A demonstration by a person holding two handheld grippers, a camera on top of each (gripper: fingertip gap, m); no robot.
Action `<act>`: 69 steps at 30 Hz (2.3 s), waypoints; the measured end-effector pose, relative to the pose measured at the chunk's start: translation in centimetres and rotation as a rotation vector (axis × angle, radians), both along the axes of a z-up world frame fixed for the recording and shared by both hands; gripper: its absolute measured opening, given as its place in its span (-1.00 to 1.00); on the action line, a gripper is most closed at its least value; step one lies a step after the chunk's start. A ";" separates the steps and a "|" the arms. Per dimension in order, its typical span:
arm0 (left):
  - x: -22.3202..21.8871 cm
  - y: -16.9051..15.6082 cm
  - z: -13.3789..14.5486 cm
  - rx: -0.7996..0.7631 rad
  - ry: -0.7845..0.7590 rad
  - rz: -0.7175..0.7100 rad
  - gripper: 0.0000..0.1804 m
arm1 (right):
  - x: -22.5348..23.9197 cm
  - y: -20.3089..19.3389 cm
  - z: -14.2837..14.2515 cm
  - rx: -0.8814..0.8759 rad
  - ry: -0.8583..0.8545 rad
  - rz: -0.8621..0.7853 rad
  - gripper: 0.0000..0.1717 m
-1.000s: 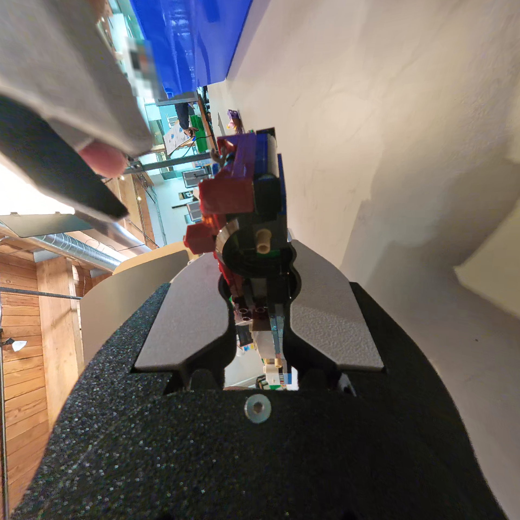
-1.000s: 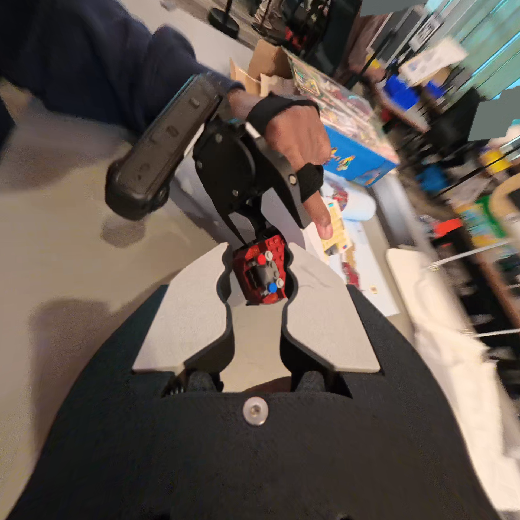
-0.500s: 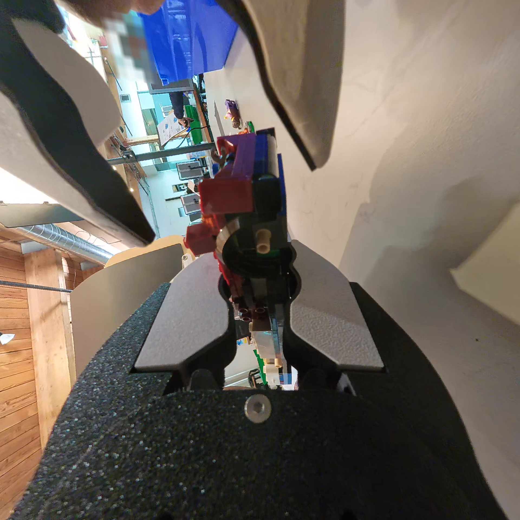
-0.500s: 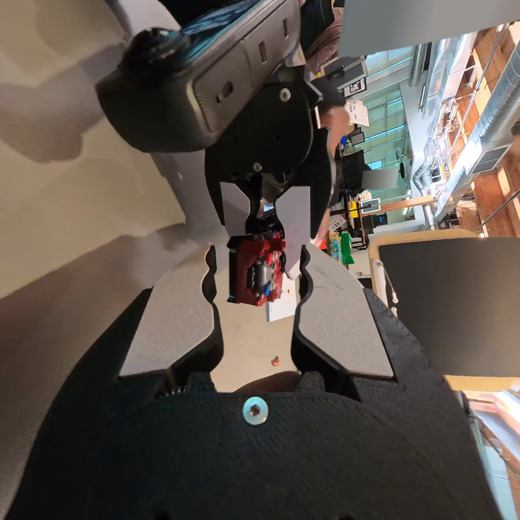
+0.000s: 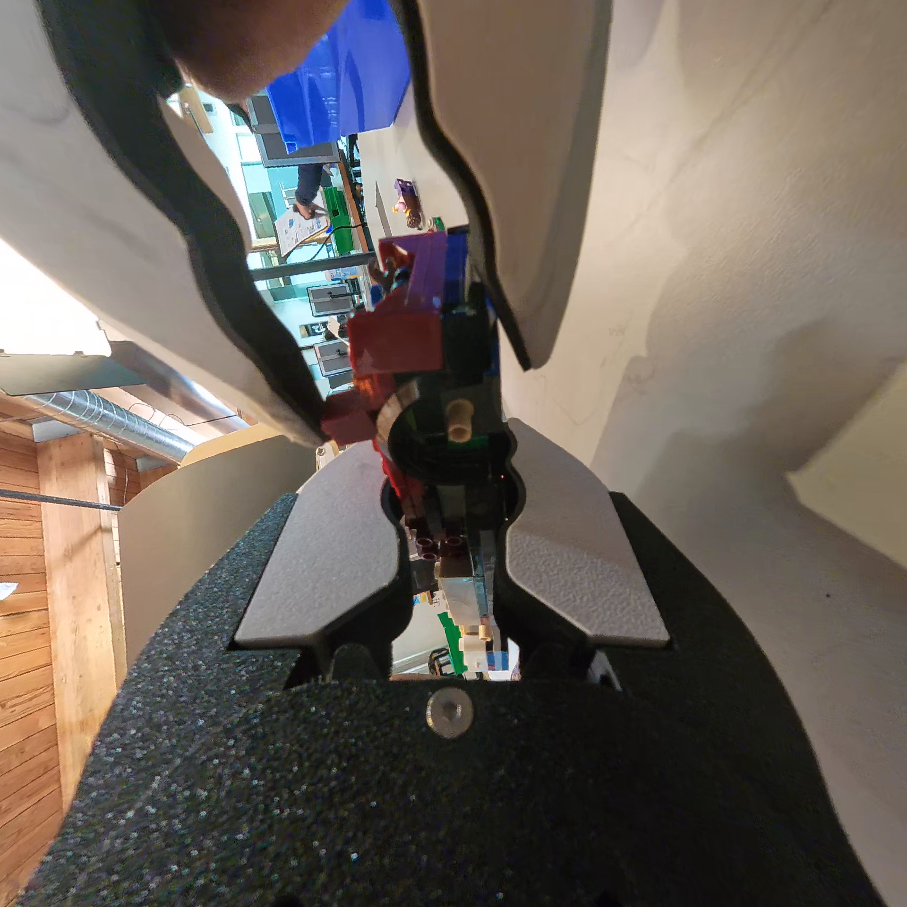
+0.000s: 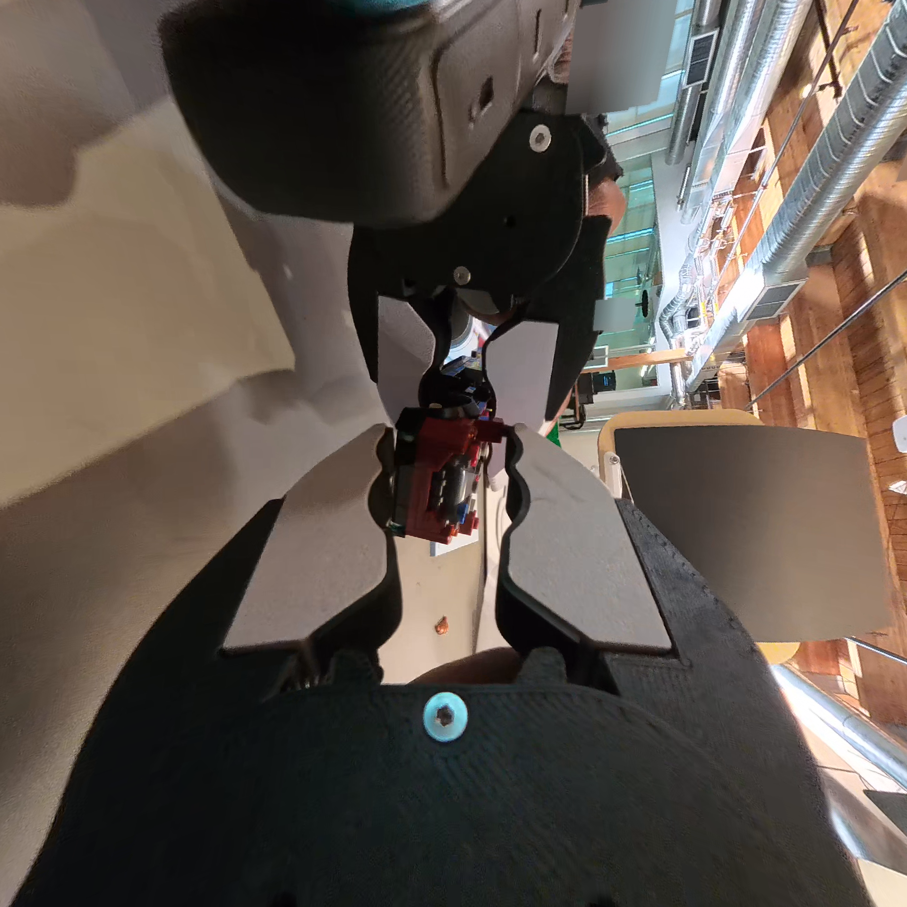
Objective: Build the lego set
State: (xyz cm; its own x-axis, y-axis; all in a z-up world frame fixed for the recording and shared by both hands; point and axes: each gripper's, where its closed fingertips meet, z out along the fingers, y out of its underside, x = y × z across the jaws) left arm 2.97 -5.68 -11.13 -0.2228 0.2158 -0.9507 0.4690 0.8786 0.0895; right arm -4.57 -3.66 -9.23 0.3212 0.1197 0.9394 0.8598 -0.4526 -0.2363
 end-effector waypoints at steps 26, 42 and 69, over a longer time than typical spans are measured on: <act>0.1 0.1 0.2 -0.038 0.037 0.015 -0.61 | 0.0 0.0 0.3 0.034 0.023 -0.006 -0.52; -0.8 0.4 0.4 -0.067 0.049 0.005 -0.61 | -0.4 0.1 0.5 0.072 0.108 -0.017 -0.52; -1.2 0.1 0.0 -0.074 0.077 0.002 -0.61 | -0.8 0.5 0.1 0.090 0.071 0.012 -0.54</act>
